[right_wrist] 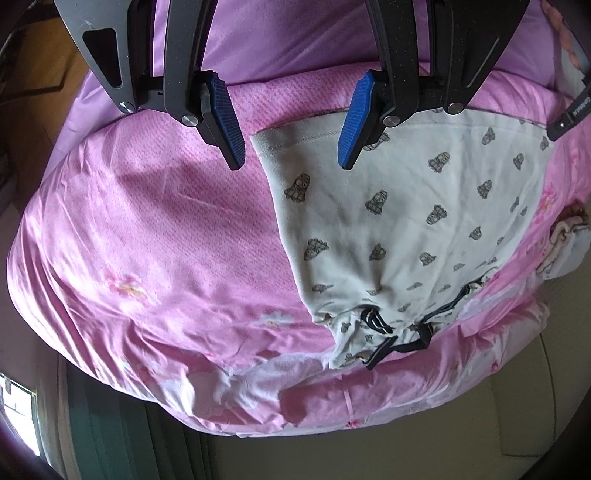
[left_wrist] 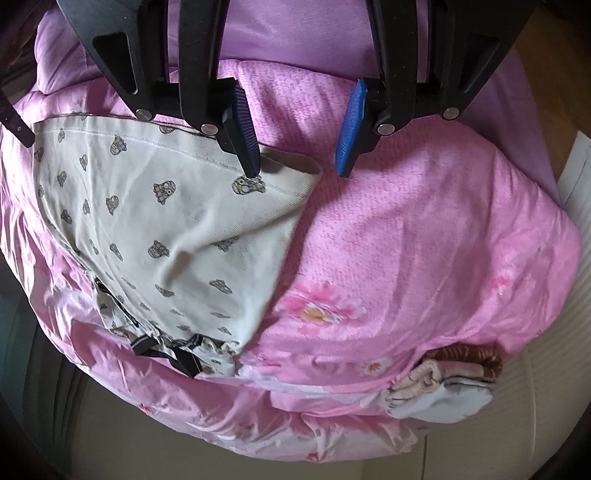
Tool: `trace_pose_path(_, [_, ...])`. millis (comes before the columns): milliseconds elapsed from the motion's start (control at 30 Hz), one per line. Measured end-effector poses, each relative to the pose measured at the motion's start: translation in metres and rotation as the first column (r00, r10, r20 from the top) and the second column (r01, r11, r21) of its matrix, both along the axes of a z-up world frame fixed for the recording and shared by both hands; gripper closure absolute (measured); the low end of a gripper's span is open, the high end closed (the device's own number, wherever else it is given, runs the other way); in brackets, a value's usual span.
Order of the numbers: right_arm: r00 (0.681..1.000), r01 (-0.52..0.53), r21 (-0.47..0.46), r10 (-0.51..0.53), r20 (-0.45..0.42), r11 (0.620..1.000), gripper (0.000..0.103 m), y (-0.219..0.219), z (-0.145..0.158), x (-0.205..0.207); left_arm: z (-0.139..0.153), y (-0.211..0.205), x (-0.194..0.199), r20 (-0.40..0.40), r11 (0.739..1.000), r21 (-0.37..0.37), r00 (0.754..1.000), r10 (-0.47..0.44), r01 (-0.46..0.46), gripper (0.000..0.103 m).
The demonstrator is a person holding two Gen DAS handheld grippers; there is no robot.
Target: Fold small clothes
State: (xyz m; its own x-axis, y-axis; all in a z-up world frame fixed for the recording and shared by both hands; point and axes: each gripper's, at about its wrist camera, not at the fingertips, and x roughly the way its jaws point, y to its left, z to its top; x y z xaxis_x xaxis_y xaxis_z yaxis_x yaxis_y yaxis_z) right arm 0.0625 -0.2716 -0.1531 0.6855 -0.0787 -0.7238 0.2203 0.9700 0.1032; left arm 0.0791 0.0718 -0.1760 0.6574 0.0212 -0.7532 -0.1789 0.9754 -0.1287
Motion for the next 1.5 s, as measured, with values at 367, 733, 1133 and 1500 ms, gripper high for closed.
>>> trace_pose_path(367, [0.998, 0.035, 0.038, -0.033, -0.054, 0.999, 0.049, -0.011, -0.012, 0.006, -0.004, -0.007, 0.009, -0.015, 1.000, 0.002, 1.000, -0.007, 0.007, 0.062])
trace_pose_path(733, [0.995, 0.044, 0.067, -0.037, -0.096, 0.997, 0.049, -0.015, -0.022, 0.012, -0.004, -0.013, 0.011, -0.013, 1.000, 0.012, 1.000, -0.023, 0.024, 0.073])
trace_pose_path(1133, [0.993, 0.025, 0.078, -0.015, -0.119, 0.997, 0.079, -0.011, -0.027, 0.016, -0.005, -0.013, 0.011, -0.012, 0.999, 0.015, 0.999, -0.031, 0.031, 0.085])
trace_pose_path(1500, [0.996, 0.012, 0.088, -0.004, -0.088, 0.996, 0.095, -0.013, -0.021, 0.013, 0.000, -0.014, 0.008, -0.001, 0.999, 0.022, 0.999, -0.041, 0.041, 0.094])
